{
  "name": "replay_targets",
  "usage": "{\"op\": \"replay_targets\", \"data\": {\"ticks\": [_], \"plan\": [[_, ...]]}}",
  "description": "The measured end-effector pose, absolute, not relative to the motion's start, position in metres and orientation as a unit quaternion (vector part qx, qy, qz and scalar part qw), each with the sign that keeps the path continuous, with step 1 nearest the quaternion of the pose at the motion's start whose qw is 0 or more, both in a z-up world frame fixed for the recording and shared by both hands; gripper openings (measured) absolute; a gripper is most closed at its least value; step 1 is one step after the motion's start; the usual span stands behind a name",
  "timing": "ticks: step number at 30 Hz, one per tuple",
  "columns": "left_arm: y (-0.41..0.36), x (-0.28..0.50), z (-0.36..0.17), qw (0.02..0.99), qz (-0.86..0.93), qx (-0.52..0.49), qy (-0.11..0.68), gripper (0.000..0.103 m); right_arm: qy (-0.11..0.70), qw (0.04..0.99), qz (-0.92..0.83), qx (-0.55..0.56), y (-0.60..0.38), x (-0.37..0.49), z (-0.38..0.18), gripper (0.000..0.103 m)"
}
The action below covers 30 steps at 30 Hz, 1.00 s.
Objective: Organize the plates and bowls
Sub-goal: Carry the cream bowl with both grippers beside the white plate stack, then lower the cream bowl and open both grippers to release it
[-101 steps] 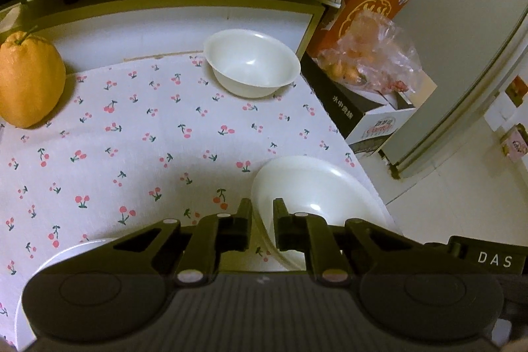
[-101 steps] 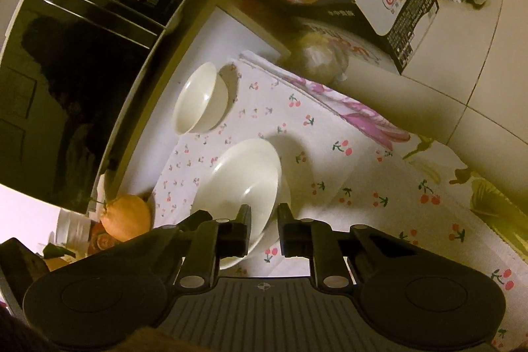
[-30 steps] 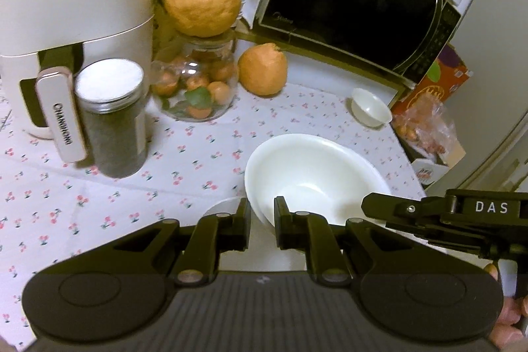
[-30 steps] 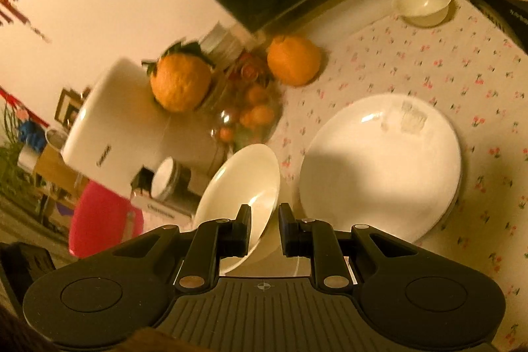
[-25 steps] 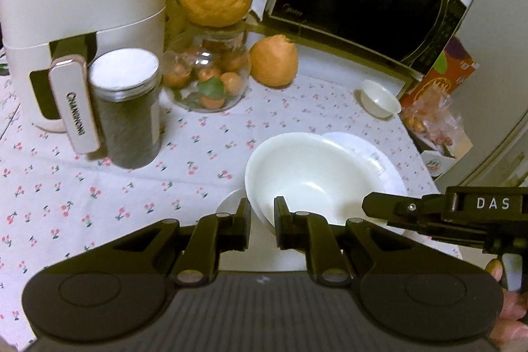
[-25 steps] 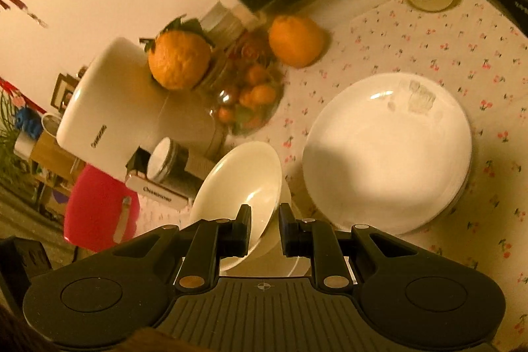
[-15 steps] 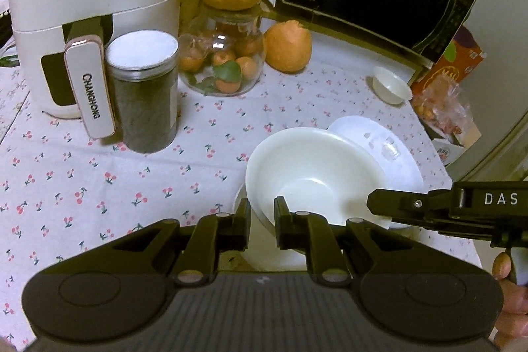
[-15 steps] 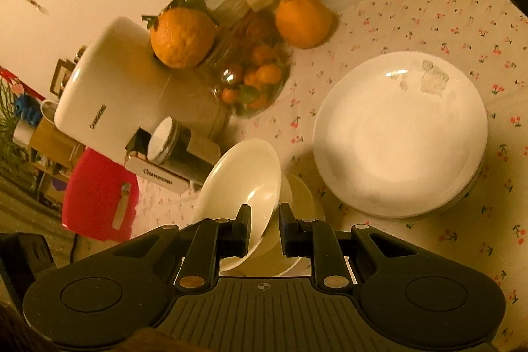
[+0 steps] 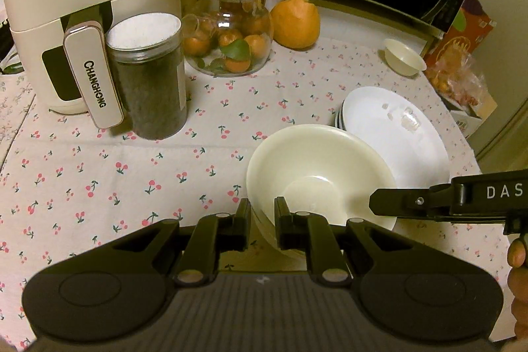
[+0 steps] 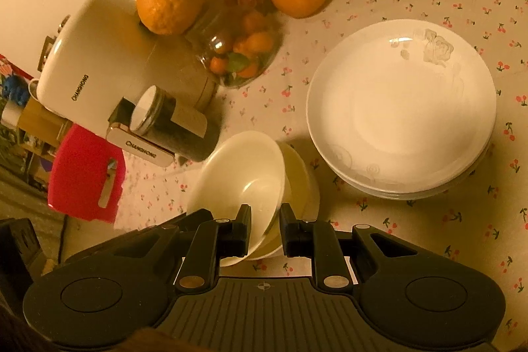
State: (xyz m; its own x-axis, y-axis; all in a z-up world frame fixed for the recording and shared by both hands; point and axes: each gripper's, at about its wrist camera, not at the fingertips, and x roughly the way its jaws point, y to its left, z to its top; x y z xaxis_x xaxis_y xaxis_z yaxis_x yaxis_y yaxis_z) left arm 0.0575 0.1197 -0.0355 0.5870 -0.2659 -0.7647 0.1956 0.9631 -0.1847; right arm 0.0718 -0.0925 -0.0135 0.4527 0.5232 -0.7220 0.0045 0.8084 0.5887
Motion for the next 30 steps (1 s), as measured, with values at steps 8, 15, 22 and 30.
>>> {"op": "replay_targets", "data": {"ticks": [8, 15, 22, 30], "plan": [[0.117, 0.059, -0.042, 0.886, -0.126, -0.029, 0.445, 0.014, 0.509, 0.807, 0.155, 0.257, -0.091, 0.073, -0.020, 0.021], [0.117, 0.061, -0.047, 0.883, -0.123, -0.026, 0.452, 0.014, 0.508, 0.807, 0.149, 0.261, -0.097, 0.075, -0.022, 0.021], [0.115, 0.061, -0.048, 0.882, -0.123, -0.025, 0.454, 0.014, 0.509, 0.806, 0.146, 0.264, -0.099, 0.075, -0.021, 0.021], [0.119, 0.062, -0.047, 0.884, -0.122, -0.045, 0.450, 0.031, 0.511, 0.798, 0.138, 0.289, -0.112, 0.077, -0.019, 0.035]]}}
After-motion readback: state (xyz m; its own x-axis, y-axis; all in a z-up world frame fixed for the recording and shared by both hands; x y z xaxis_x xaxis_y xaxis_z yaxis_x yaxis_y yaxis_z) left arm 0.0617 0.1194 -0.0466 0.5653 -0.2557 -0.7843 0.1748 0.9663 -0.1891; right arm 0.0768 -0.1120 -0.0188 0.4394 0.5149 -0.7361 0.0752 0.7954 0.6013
